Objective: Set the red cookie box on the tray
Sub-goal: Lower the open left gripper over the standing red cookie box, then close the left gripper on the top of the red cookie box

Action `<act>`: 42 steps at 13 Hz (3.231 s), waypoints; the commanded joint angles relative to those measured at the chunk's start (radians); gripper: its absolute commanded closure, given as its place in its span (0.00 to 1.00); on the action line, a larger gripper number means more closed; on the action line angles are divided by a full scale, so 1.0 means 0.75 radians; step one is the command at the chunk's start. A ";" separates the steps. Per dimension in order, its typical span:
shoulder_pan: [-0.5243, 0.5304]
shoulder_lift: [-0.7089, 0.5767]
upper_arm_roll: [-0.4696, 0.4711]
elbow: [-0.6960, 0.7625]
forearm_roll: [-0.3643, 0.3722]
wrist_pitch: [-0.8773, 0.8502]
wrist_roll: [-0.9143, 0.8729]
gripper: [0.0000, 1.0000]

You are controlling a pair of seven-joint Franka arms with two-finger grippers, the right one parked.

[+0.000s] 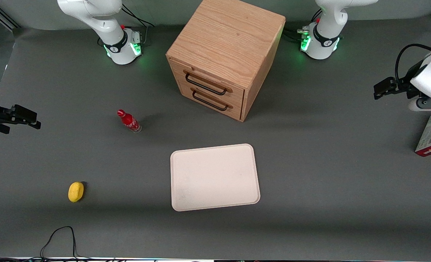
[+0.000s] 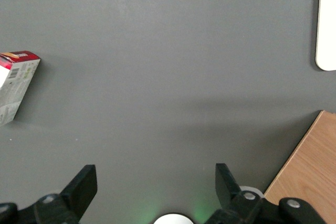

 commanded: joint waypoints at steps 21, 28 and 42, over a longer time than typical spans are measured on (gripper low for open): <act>0.709 0.634 -0.014 0.827 0.133 -0.231 1.089 0.00; 0.899 0.809 -0.014 0.890 0.137 -0.082 1.548 0.00; 0.930 0.772 -0.014 -0.101 0.194 1.000 1.658 0.00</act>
